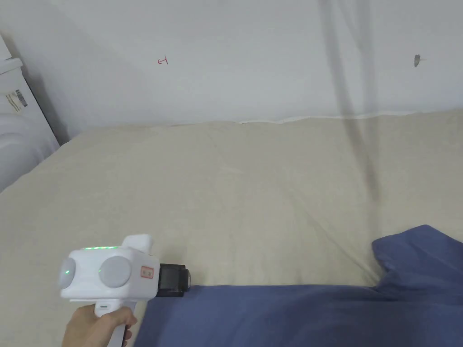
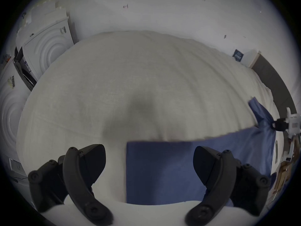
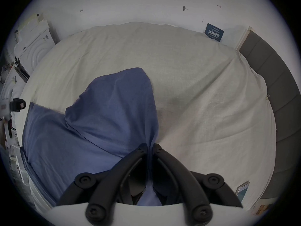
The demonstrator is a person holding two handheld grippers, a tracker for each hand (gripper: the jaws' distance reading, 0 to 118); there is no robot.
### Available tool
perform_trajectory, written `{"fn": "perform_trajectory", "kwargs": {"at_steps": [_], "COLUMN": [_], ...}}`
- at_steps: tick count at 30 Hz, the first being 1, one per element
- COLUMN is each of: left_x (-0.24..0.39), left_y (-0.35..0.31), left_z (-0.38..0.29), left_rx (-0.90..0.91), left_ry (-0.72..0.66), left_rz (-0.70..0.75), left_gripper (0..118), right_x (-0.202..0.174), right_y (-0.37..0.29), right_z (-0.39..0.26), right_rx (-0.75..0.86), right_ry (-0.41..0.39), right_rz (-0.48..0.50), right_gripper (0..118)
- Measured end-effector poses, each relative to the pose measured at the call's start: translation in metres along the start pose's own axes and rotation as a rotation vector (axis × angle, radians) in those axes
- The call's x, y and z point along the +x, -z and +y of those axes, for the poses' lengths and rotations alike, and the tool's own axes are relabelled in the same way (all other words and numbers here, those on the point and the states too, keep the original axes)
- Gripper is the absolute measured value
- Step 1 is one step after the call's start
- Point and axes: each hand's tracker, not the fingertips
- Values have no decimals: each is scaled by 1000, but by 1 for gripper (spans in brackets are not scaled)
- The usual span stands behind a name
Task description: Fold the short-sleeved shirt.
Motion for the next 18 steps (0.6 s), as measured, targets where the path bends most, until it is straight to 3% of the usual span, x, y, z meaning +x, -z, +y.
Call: {"fn": "perform_trajectory", "kwargs": {"at_steps": [3, 5, 6, 8, 10, 11, 12, 14, 18], "left_x": [2, 3, 2, 5, 0, 2, 2, 1, 4], "left_y": [28, 40, 43, 30, 29, 27, 25, 24, 10], "left_z": [-1, -8, -12, -21, -18, -13, -9, -5, -13], "left_rx": [-12, -84, -81, -14, -21, -19, -22, -15, -32], "left_ry": [71, 95, 89, 78, 66, 57, 28, -31, 39], "left_rz": [93, 57, 1, 40, 22, 18, -5, -59, -49], "left_gripper": [105, 80, 79, 73, 47, 18, 3, 3, 3], "right_x": [-7, -8, -8, -8, -5, -5, -4, -2, 5], "right_y": [-2, -1, 0, 1, 0, -1, -3, -6, -13], "right_z": [-1, -1, -2, -2, -2, -2, -3, -3, -3], "right_rx": [3, -1, -2, -8, -7, -4, -2, 4, 23], "right_ry": [-9, -6, -6, 1, 9, 19, 25, 41, 59], "right_rz": [1, -1, -2, -3, 0, 2, 10, 20, 29], "right_gripper": [6, 6, 6, 6, 6, 6, 6, 6, 6]}}
